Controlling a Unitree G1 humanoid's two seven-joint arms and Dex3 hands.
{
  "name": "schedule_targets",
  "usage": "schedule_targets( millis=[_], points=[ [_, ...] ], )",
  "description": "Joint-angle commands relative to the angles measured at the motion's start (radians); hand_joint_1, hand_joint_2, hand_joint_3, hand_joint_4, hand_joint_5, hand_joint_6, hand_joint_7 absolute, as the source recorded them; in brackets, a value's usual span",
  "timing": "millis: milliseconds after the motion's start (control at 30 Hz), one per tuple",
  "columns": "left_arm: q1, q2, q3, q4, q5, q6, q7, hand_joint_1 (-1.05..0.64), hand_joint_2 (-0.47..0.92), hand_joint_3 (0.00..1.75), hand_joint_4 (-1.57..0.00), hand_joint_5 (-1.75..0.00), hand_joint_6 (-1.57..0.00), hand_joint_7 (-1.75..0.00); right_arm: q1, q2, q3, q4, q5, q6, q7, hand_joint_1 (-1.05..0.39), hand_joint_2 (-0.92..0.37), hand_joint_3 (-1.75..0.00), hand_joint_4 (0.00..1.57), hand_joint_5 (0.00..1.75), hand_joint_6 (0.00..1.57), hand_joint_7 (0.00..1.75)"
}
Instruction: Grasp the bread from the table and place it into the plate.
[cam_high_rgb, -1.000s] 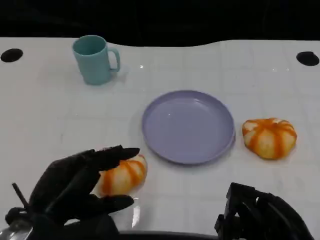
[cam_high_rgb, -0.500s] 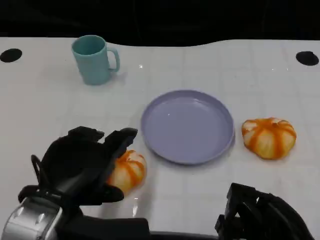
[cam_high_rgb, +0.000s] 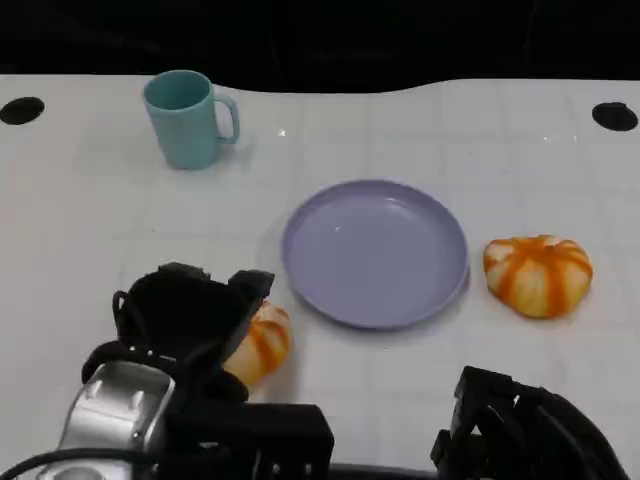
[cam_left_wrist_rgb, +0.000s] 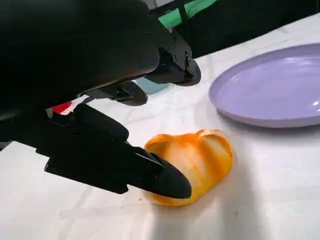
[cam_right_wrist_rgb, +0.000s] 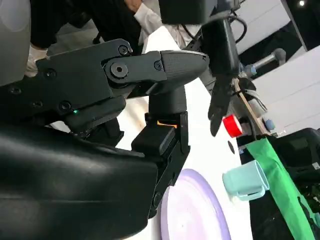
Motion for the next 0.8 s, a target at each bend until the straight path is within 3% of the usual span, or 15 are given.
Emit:
schedule_targets(
  millis=[33, 467, 600, 667, 700, 733, 800],
  points=[
    [-0.042, 0.003, -0.016, 0.077, -0.016, 0.014, -0.002, -0.68, 0.88, 0.0, -0.38, -0.1, -0.28, -0.01, 0.006, -0.008, -0.008, -0.007, 0.008, -0.005, 0.005, -0.71, -0.92, -0.25, 0.85, 1.62, 0.75, 1.41],
    [-0.167, -0.026, -0.062, 0.412, -0.096, 0.028, 0.12, -0.63, 0.88, 0.0, -0.48, -0.08, -0.34, -0.02, 0.008, -0.009, -0.006, -0.01, 0.011, -0.001, 0.008, -0.71, -0.92, -0.25, 0.85, 1.61, 0.75, 1.41],
    [-0.187, -0.031, -0.067, 0.496, -0.153, 0.004, 0.201, -0.51, 0.87, 0.0, -0.55, -0.09, -0.41, -0.03, 0.01, -0.009, -0.005, -0.015, 0.01, 0.003, 0.003, -0.71, -0.92, -0.24, 0.85, 1.61, 0.75, 1.4],
    [-0.193, -0.027, -0.072, 0.518, -0.174, -0.01, 0.229, -0.4, 0.91, 0.02, -0.71, -0.28, -0.51, -0.03, 0.011, -0.008, -0.005, -0.016, 0.011, 0.004, 0.003, -0.71, -0.92, -0.24, 0.85, 1.61, 0.75, 1.4],
    [-0.196, -0.022, -0.073, 0.531, -0.188, -0.031, 0.258, -0.35, 0.91, 0.05, -0.7, -0.53, -0.61, -0.03, 0.011, -0.008, -0.005, -0.015, 0.01, 0.003, 0.002, -0.71, -0.92, -0.24, 0.85, 1.61, 0.75, 1.4],
    [-0.198, -0.017, -0.075, 0.544, -0.203, -0.054, 0.287, -0.33, 0.92, 0.11, -0.78, -0.85, -0.82, -0.07, 0.011, -0.008, -0.005, -0.015, 0.009, 0.001, 0.002, -0.71, -0.92, -0.24, 0.85, 1.61, 0.75, 1.4],
    [-0.204, -0.006, -0.081, 0.567, -0.219, -0.086, 0.331, -0.35, 0.92, 0.12, -0.89, -1.06, -1.02, -0.12, 0.011, -0.008, -0.004, -0.015, 0.007, -0.002, 0.002, -0.71, -0.92, -0.24, 0.85, 1.61, 0.76, 1.4]
  ],
)
